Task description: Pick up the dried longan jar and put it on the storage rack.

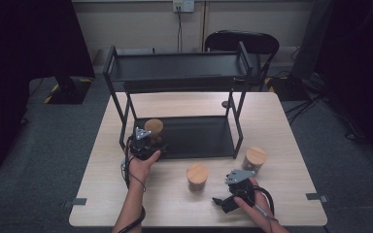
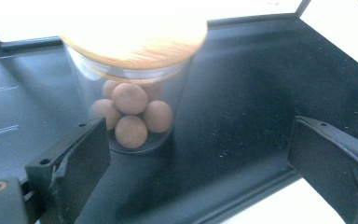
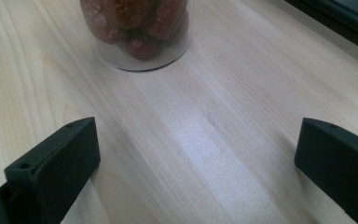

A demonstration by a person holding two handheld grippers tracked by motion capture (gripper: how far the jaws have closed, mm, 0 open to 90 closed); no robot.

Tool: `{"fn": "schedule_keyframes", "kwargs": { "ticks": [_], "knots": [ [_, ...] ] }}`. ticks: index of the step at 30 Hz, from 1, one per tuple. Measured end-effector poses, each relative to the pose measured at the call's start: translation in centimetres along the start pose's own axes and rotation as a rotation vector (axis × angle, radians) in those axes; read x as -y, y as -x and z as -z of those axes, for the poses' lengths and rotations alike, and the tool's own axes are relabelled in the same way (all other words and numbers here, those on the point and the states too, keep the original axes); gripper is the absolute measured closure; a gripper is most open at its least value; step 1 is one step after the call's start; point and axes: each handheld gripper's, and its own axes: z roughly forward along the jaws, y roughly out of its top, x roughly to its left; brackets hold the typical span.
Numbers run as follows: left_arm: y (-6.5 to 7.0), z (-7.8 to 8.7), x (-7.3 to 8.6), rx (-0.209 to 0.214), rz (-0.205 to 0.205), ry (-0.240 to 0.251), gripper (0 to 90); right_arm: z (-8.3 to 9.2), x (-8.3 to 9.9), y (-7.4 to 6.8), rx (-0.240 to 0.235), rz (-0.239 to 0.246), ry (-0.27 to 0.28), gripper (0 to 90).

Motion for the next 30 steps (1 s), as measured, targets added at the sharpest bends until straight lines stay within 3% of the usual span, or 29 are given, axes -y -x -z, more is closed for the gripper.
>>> {"fn": "schedule_keyframes", "kwargs": {
  "ticks": [16,30],
  "knots": [
    [0.6,1.1,1.2,0.058,-0.037,0.005,5.5,0.0,0.0,0.0,0.000,0.000,0.000,0.0],
    [0.6,2.0,2.1,0.085,-0.034,0.012,5.5,0.0,0.0,0.0,0.000,0.000,0.000,0.0]
  ]
}}
